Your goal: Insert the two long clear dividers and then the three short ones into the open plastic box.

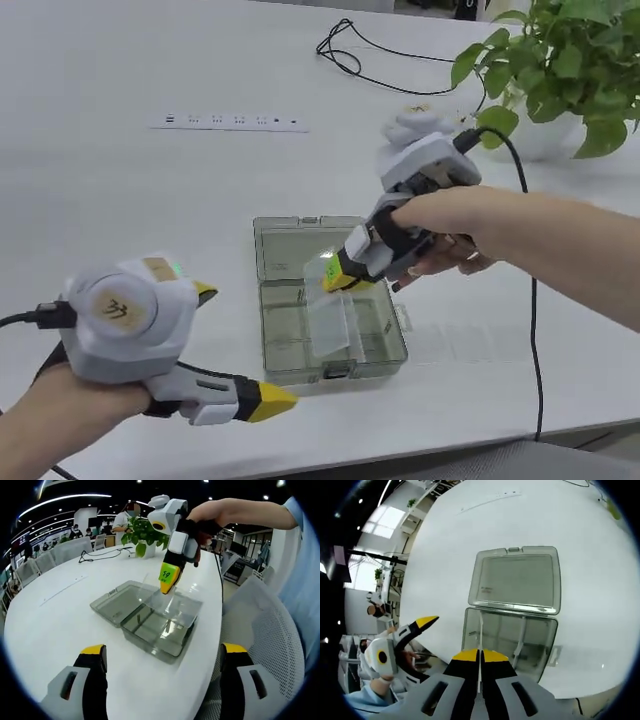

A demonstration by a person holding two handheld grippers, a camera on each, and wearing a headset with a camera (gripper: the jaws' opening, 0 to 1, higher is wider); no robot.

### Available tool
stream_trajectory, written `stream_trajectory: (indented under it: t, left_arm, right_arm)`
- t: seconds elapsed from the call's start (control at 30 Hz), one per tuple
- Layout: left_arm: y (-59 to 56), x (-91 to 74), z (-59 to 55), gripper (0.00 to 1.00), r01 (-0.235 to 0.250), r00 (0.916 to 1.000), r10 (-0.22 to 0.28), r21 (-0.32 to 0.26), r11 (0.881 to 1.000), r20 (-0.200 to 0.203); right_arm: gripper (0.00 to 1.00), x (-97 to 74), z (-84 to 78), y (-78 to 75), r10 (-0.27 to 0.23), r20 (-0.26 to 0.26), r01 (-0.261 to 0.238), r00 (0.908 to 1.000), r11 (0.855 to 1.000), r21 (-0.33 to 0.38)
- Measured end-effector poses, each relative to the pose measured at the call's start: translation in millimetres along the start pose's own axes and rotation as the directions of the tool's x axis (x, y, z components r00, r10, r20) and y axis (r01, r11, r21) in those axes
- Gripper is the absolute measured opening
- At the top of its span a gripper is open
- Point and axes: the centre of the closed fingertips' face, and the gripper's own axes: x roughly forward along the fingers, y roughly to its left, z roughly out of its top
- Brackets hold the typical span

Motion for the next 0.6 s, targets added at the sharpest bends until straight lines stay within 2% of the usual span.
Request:
stream_trajectory:
  t: [0.03, 0.1, 0.17, 0.27, 0.37, 0.43, 0.6]
  left_arm:
    - [-0.1, -0.5, -0.1, 0.96, -0.001, 1.0, 0.001, -0.001, 1.0, 0.003]
    - [0.1, -0.9, -1.6, 0.96, -0.004, 1.0, 0.004, -0.009, 1.0, 0.003]
    - [-1.2, -0.5, -4.5, 0.95, 0.002, 1.0, -0.002, -0.015, 1.0, -0.002]
    - [-2.6, 0.0, -6.7, 0.95, 0.001, 1.0, -0.002, -0.018, 1.0, -0.005]
    - [-3.1, 1.5, -8.3, 0.95, 0.005, 1.0, -0.005, -0.022, 1.0, -0.001]
    - [-3.2, 1.9, -9.6, 0.94, 0.007, 1.0, -0.007, -0.024, 1.0, -0.001]
    - [-3.1, 1.7, -11.6, 0.93, 0.009, 1.0, -0.009, -0.032, 0.999, 0.003]
  right_arm:
    - [0.02, 0.7, 0.4, -3.0, -0.02, -0.014, 0.02, 0.9997, 1.0, 0.002]
    - [0.02, 3.7, 4.5, -6.6, -0.024, -0.029, 0.024, 0.9993, 1.0, 0.02]
    - [0.02, 4.0, 0.7, -3.5, -0.022, -0.039, 0.023, 0.999, 0.999, 0.035]
    - [0.02, 11.8, 3.0, -12.6, -0.055, -0.069, 0.059, 0.9961, 0.997, 0.05]
    - [0.02, 14.3, 1.1, -13.3, -0.059, -0.091, 0.066, 0.9941, 0.995, 0.08]
    - [0.02, 18.8, 9.7, -18.8, -0.062, -0.086, 0.071, 0.9944, 0.991, 0.111]
    - [0.02, 20.5, 6.0, -14.8, -0.066, -0.1, 0.078, 0.9928, 0.989, 0.122]
